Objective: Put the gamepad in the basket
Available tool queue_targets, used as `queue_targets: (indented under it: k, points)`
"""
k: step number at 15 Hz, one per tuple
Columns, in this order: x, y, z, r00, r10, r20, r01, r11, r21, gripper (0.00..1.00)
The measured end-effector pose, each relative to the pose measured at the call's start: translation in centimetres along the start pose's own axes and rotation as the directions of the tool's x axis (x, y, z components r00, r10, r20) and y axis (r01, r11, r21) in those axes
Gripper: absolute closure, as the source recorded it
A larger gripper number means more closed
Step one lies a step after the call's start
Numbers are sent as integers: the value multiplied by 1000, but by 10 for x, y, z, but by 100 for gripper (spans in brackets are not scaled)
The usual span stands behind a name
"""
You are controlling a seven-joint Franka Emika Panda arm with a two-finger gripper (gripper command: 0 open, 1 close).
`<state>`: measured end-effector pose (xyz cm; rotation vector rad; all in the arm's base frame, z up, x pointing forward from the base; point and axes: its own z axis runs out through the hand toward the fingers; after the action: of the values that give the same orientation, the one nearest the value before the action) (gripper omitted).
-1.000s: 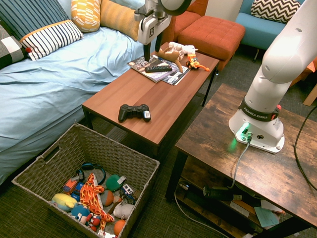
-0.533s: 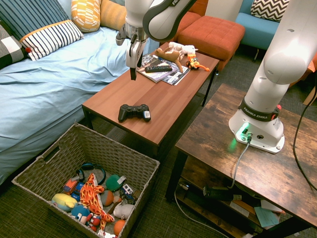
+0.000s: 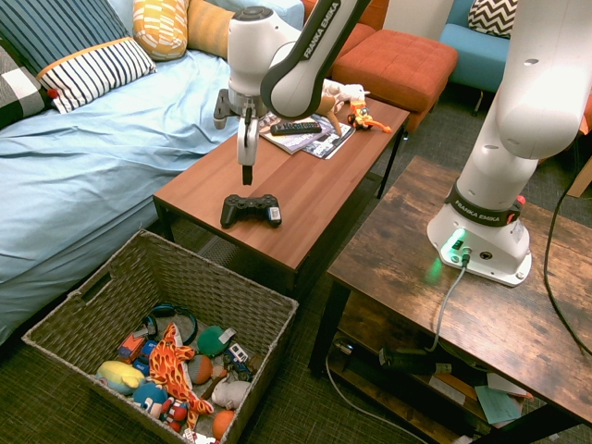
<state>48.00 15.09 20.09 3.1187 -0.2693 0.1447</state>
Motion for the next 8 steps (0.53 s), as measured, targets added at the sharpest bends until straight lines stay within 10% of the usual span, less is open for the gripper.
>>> queue_targets:
  k: [8]
  points:
    - [24, -6, 82, 997, -15, 81, 14, 1000, 21, 0]
